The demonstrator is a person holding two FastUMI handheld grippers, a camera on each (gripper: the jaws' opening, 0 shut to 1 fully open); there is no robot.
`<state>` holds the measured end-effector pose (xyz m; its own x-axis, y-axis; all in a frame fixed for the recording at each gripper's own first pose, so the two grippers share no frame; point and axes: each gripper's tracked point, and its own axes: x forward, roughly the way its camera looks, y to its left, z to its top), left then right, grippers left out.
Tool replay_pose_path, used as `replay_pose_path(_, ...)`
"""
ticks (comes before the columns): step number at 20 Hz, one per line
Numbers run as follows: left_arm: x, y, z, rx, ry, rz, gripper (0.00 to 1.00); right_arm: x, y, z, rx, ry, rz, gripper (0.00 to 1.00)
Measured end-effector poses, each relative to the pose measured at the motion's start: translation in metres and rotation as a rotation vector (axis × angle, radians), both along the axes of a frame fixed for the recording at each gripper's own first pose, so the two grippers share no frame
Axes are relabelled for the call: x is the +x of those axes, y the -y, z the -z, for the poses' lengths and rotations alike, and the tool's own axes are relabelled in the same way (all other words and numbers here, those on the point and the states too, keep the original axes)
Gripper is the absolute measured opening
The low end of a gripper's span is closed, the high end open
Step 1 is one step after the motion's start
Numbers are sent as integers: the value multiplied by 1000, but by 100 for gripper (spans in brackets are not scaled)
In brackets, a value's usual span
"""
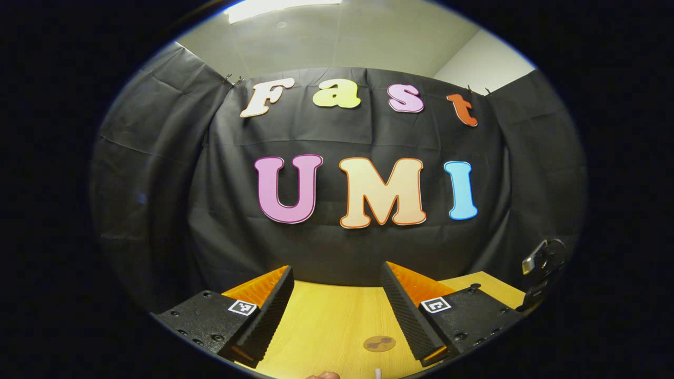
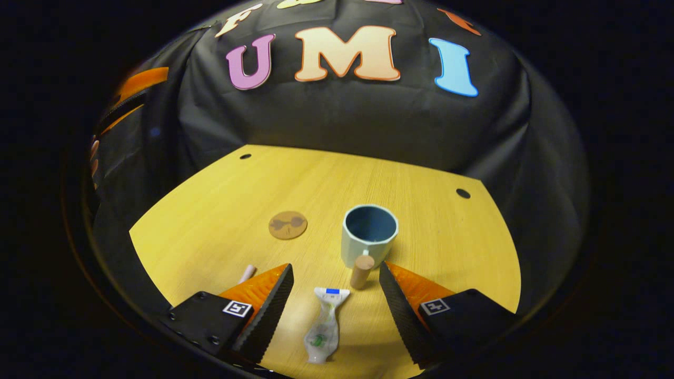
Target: Put the toothbrush and toothpaste on the desktop into the cup, then pick up the cup and place it on the coaster on the desktop.
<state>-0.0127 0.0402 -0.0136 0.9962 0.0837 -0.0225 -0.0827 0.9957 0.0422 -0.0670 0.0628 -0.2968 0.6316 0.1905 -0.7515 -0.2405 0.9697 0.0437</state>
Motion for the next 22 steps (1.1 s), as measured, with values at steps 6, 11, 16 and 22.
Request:
replay_pose_path(6,0,-9,6,5,-13,-25,96,-31,3,56,-45,-204,-9,100)
replay_pose_path(11,0,-9,14,10,-32,-23,96,-36,3,73,-65,-262,-19,99)
replay_pose_path(16,0,-6,22,8,-59,-11,100,-43,-2,94,-92,-341,-44,86)
replay_pose_path(22,-1,6,47,7,-126,21,97,-50,-10,99,-102,-393,-90,29)
